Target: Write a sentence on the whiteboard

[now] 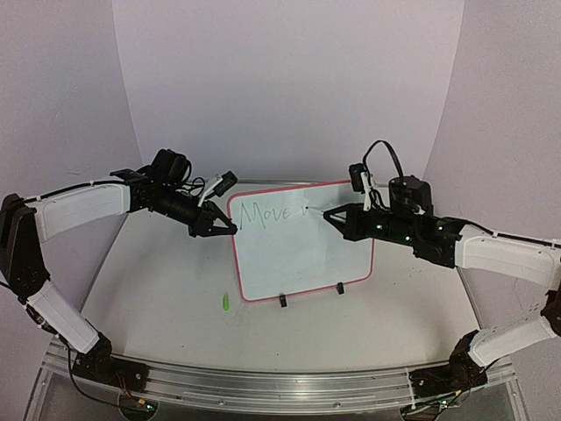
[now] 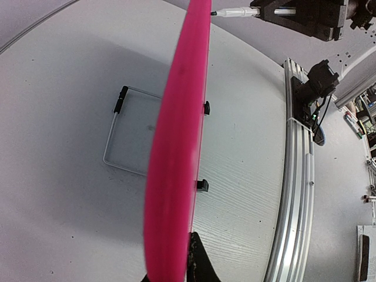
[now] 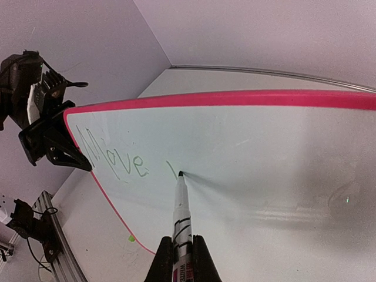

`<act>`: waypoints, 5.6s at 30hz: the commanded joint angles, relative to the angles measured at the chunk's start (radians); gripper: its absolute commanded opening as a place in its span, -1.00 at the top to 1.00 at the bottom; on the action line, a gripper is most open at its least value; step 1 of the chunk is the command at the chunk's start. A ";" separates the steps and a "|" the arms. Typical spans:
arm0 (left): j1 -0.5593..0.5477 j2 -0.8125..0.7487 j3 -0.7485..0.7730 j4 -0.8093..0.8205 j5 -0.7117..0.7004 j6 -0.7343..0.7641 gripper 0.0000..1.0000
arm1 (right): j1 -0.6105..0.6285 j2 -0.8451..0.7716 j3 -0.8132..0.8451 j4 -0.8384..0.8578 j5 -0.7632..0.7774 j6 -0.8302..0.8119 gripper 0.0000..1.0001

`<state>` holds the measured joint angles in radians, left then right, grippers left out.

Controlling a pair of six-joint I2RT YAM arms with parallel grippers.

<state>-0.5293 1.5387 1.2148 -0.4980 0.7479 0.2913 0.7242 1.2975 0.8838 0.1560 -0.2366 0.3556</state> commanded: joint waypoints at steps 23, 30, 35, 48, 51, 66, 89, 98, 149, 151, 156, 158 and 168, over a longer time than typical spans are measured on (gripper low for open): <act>0.006 0.012 -0.003 -0.012 -0.065 0.046 1.00 | -0.005 -0.028 -0.040 0.011 0.048 0.025 1.00; 0.006 0.011 -0.003 -0.012 -0.065 0.047 1.00 | -0.005 -0.027 -0.034 0.010 0.055 0.022 1.00; 0.006 0.012 -0.002 -0.012 -0.065 0.047 1.00 | -0.005 -0.036 -0.026 0.010 0.068 0.017 1.00; 0.006 0.012 -0.001 -0.012 -0.064 0.046 1.00 | -0.005 -0.042 0.041 0.001 0.088 -0.022 1.00; 0.006 0.012 -0.001 -0.012 -0.063 0.048 1.00 | -0.005 -0.041 0.042 0.001 0.090 -0.023 1.00; 0.006 0.014 -0.001 -0.012 -0.065 0.046 1.00 | -0.004 -0.142 -0.033 0.000 0.032 -0.004 1.00; 0.006 0.019 0.000 -0.014 -0.068 0.048 1.00 | -0.005 -0.053 -0.023 -0.003 0.094 -0.002 1.00; 0.006 0.017 0.000 -0.015 -0.068 0.048 1.00 | -0.004 -0.058 -0.036 -0.011 0.109 0.008 1.00; 0.006 0.019 0.002 -0.014 -0.067 0.048 1.00 | -0.005 -0.049 0.011 0.010 0.116 -0.023 1.00; 0.006 0.021 0.002 -0.014 -0.067 0.048 1.00 | -0.005 -0.046 0.011 0.010 0.119 -0.024 1.00; 0.006 0.023 0.002 -0.015 -0.068 0.049 1.00 | -0.004 -0.055 0.005 0.011 0.116 -0.024 1.00; 0.006 0.023 0.002 -0.014 -0.068 0.049 1.00 | -0.005 -0.073 -0.002 0.017 0.100 -0.024 1.00; 0.006 0.024 0.003 -0.015 -0.068 0.048 1.00 | -0.005 -0.148 -0.058 0.018 0.091 0.002 1.00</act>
<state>-0.5293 1.5410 1.2148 -0.4976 0.7488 0.2964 0.7242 1.1727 0.8456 0.1417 -0.1586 0.3454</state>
